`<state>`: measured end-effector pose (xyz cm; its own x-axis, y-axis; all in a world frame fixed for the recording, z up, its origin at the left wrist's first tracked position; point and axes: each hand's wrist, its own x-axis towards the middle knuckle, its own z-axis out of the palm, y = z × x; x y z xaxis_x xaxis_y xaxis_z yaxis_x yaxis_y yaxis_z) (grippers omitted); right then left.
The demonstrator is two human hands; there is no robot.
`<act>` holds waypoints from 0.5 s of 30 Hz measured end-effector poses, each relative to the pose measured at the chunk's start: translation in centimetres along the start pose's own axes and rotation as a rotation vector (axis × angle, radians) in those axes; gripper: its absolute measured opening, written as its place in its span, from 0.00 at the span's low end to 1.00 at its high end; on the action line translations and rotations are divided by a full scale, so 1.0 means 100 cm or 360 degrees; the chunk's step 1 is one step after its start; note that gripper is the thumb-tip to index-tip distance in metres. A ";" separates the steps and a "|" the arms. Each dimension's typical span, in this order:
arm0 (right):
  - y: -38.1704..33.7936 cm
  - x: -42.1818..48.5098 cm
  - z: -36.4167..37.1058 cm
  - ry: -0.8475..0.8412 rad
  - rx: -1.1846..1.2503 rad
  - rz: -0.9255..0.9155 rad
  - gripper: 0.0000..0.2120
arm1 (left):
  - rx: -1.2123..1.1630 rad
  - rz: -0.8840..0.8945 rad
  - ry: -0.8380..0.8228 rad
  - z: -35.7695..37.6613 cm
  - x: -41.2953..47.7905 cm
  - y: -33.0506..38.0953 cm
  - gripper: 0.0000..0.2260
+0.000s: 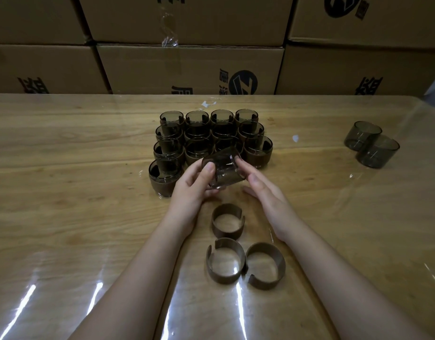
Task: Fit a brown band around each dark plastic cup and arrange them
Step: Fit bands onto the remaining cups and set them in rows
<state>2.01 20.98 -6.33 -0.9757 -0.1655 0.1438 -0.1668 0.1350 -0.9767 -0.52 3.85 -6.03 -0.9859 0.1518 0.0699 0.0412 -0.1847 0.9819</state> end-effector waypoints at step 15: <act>0.004 0.000 0.000 -0.0045 0.0015 0.0030 0.27 | 0.0429 0.0377 0.0312 0.009 -0.002 -0.010 0.23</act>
<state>1.92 21.05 -6.69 -0.9742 -0.1906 0.1208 -0.1469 0.1290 -0.9807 -0.24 4.87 -6.85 -0.9552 -0.0573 0.2903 0.2860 0.0725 0.9555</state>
